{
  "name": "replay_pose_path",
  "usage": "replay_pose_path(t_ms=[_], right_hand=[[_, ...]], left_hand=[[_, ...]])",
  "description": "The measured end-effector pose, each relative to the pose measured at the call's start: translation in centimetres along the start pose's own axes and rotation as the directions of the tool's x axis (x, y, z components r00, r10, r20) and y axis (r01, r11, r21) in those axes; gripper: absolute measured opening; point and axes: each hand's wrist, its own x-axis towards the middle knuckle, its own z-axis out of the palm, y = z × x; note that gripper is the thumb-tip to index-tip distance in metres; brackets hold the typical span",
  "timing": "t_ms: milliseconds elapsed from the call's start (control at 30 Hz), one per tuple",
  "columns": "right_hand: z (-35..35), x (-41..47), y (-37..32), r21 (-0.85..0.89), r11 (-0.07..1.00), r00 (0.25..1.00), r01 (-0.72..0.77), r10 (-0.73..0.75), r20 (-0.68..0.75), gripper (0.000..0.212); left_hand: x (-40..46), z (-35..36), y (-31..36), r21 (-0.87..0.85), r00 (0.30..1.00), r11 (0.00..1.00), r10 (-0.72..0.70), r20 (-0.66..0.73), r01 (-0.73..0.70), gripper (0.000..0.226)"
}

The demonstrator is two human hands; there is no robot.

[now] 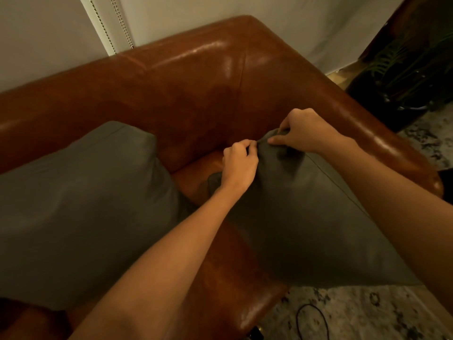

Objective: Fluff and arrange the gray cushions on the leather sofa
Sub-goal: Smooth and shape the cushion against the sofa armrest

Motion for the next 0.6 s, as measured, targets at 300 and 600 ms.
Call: replay_pose_path(t_ms=[300,600], right_hand=[[2.9,-4.7,2.5,0.541,0.826,0.925,0.159,0.066,-0.374,0.014],[-2.2,-3.0,2.0,0.244,0.96,0.99,-0.138,0.132,0.043,0.036]], left_hand=[[-0.3,0.5,0.9,-0.048,0.999,0.998,-0.031,-0.03,0.03,0.031],[-1.7,1.5,1.1,-0.038,0.994,0.994,0.102,-0.033,-0.104,0.031]])
